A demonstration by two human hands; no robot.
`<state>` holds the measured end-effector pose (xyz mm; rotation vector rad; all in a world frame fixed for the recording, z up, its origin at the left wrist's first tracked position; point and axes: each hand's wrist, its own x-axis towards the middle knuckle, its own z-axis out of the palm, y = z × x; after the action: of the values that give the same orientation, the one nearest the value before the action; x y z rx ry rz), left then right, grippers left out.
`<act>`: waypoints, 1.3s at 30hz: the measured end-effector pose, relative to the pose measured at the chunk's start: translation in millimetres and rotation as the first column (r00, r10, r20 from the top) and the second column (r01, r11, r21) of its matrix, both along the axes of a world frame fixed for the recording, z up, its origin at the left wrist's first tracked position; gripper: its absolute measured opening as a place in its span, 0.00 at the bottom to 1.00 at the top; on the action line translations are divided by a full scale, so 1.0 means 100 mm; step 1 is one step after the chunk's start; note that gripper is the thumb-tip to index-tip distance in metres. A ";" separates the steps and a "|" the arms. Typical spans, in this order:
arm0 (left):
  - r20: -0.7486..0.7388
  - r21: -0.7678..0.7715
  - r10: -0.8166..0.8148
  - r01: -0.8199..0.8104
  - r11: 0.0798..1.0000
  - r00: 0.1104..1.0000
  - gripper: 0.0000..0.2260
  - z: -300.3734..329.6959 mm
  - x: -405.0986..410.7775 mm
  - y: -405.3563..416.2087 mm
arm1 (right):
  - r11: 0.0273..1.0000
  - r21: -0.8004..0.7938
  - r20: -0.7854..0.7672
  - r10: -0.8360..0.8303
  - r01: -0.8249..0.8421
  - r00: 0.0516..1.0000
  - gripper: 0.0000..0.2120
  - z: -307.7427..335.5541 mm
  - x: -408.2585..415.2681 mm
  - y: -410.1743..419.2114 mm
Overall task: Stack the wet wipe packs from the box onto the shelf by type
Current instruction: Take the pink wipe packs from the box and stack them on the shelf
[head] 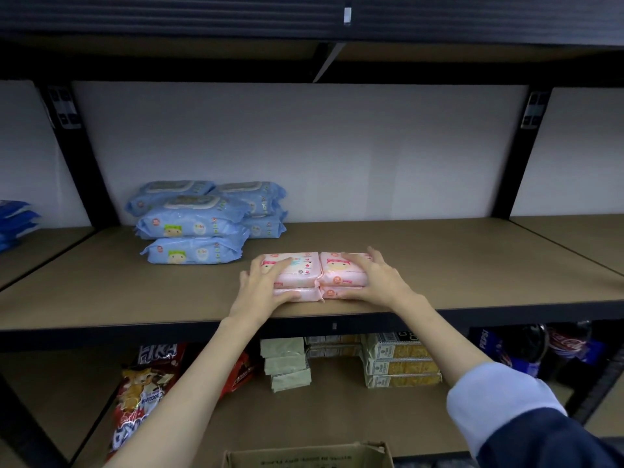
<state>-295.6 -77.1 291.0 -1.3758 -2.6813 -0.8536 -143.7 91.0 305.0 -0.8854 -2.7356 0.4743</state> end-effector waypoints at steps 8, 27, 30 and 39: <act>-0.103 -0.100 0.032 -0.042 0.994 0.994 0.31 0.01 -0.02 0.03 | 0.992 0.127 0.194 -0.028 0.003 0.981 0.38 0.10 -0.02 0.04; 0.135 0.147 -0.039 0.018 0.989 0.990 0.30 -0.10 -0.08 -0.06 | 0.994 -0.101 -0.162 0.019 -0.036 0.987 0.35 -0.03 0.16 0.14; 0.127 0.165 -0.049 0.028 0.986 0.991 0.31 -0.12 -0.08 -0.05 | 0.994 -0.103 -0.184 0.025 -0.045 0.983 0.35 -0.07 0.14 0.14; 0.213 0.234 -0.059 0.008 0.972 0.975 0.26 -0.07 -0.14 -0.08 | 0.979 -0.205 -0.233 -0.069 0.021 0.970 0.38 -0.04 0.08 0.10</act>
<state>-309.7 -85.6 284.2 -1.3485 -2.6035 -1.3479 -135.6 101.0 300.6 -0.8714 -2.4749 0.8044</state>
